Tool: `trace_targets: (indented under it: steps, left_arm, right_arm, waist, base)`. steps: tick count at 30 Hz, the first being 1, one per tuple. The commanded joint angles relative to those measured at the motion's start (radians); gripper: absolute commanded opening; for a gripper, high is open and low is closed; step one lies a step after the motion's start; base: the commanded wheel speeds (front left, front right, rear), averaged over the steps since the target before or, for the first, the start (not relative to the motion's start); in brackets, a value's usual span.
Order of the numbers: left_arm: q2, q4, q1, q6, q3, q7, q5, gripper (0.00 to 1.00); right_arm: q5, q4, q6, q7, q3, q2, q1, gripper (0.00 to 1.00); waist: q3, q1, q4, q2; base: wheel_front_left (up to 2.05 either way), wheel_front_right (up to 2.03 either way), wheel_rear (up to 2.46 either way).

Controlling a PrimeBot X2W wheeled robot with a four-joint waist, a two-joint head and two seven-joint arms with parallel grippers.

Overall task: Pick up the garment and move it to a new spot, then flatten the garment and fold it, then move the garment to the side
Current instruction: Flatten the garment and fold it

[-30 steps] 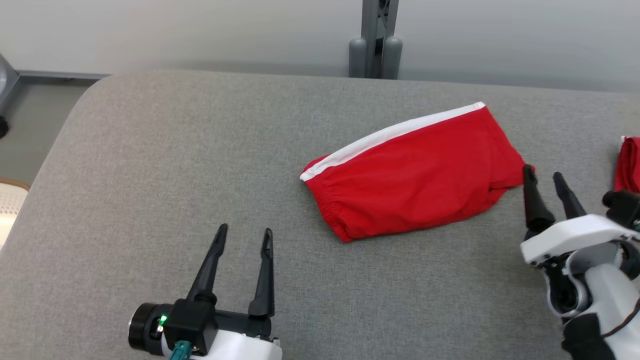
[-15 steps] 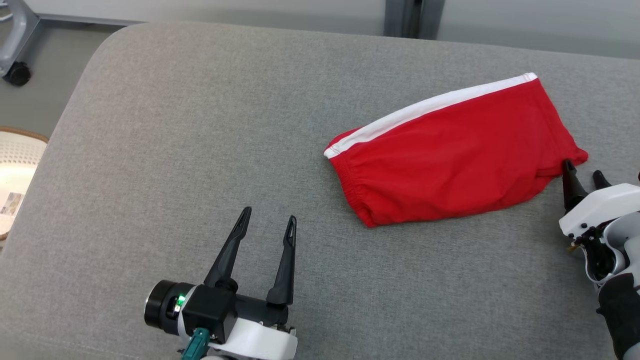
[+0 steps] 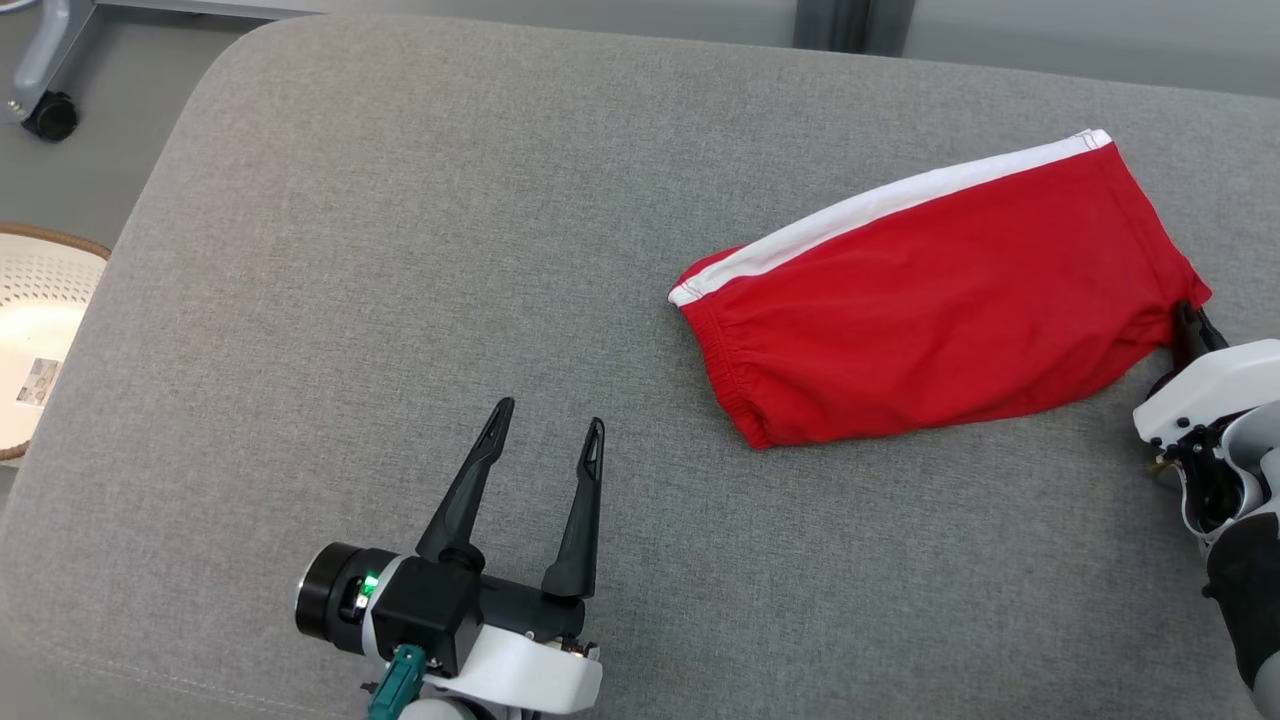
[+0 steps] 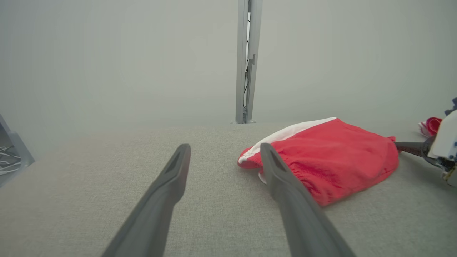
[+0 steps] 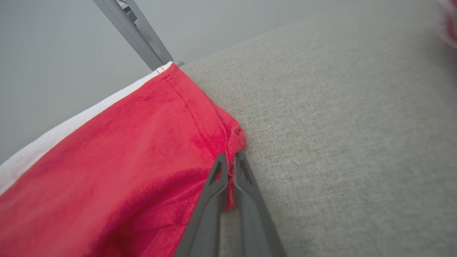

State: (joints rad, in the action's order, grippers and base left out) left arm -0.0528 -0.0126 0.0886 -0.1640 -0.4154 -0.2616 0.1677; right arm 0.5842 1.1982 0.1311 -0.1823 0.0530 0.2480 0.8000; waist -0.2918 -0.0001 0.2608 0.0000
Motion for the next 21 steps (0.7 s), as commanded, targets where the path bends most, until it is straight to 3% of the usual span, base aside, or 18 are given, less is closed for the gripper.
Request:
trace_targets:
  steps: [1,10,21]
  left_arm:
    - [-0.002,-0.003,0.012,-0.001,0.006,-0.004,-0.007,1.0]
    - [0.0,0.001,-0.006,-0.002,0.018,-0.004,-0.011,1.0]
    - [0.0,0.005,-0.033,0.006,0.038,-0.004,-0.011,1.0]
  right_arm:
    - [0.009,-0.004,-0.001,-0.013,0.006,0.009,0.003,0.0]
    - [0.081,-0.088,-0.001,-0.056,0.03,0.008,-0.083,0.0]
    - [0.168,-0.273,-0.001,-0.079,0.054,0.016,-0.284,0.0]
  waist:
    - [0.004,0.0001,-0.006,0.0]
    - [0.041,0.0001,-0.054,0.0]
    - [0.105,0.0001,-0.169,0.0]
  base:
    - [0.0,0.0,0.0]
    - [0.0,0.0,0.0]
    - [0.0,0.0,0.0]
